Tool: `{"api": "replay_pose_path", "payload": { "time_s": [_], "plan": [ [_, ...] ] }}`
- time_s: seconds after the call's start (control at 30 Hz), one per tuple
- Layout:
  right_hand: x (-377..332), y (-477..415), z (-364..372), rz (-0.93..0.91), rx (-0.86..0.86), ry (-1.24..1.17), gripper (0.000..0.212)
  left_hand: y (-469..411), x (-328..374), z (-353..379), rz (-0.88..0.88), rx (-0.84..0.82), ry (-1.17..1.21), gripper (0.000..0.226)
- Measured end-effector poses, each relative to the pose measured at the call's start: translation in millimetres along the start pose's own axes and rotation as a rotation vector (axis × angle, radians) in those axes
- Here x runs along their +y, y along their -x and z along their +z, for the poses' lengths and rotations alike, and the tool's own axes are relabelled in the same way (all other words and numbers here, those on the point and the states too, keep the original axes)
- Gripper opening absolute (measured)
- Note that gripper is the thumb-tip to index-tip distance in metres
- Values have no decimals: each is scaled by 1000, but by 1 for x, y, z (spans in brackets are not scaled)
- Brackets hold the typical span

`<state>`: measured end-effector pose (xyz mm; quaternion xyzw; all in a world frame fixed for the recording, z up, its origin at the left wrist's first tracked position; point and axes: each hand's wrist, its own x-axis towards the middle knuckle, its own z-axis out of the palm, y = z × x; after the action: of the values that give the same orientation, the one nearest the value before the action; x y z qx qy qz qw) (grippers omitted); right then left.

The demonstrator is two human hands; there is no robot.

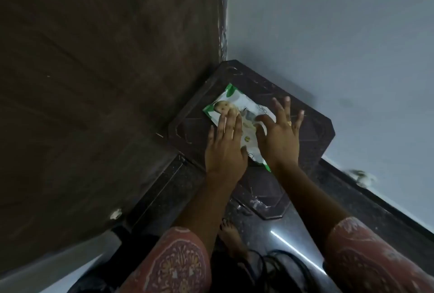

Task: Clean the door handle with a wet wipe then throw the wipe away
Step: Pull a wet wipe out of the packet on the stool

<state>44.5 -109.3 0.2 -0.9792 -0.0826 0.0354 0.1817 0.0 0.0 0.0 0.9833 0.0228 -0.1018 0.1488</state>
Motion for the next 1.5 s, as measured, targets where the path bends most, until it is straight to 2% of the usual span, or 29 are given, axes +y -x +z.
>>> {"api": "replay_pose_path", "payload": {
  "time_s": [0.07,0.2,0.33,0.43,0.53,0.63,0.77,0.93,1.07,1.2,1.27,1.33,1.37,1.43,1.5],
  "plan": [
    [1,-8,4,41,-10,-10,20,-2,-4,4,-43,-85,-59,71],
    [-2,-18,15,37,-68,11,24,-3,-13,13,-43,-155,-77,70],
    [-4,-23,21,126,-9,-52,23,-4,-14,16,-46,-193,-71,68],
    [-7,-20,19,239,109,-247,23,-5,-12,16,-49,-193,-64,67],
    [-8,-19,11,263,176,-398,22,-5,-9,12,-61,-208,-32,66],
    [-10,-18,-5,279,160,-638,15,-5,-5,7,-64,-255,-28,67],
    [-9,-19,-19,380,108,-916,16,-10,5,-2,-108,-375,-7,72],
    [-11,-29,-34,540,37,-1126,18,-11,22,-7,-143,-147,97,95],
    [-8,-29,-43,625,-41,-1229,18,-11,27,-11,-107,-126,89,94],
    [-14,-27,-58,636,-38,-1372,18,-9,30,-24,-61,19,296,67],
    [-15,-29,-67,636,-45,-1401,27,-10,32,-33,-62,94,436,46],
    [-19,-30,-76,646,-56,-1406,41,-13,31,-40,-90,39,488,37],
    [-19,-32,-79,662,-53,-1420,46,-15,30,-41,-92,-21,458,40],
    [-19,-36,-84,680,-78,-1494,47,-15,25,-39,-78,-136,339,56],
    [-21,-39,-91,658,-87,-1638,43,-9,20,-32,-88,-169,233,76]
  ]
}}
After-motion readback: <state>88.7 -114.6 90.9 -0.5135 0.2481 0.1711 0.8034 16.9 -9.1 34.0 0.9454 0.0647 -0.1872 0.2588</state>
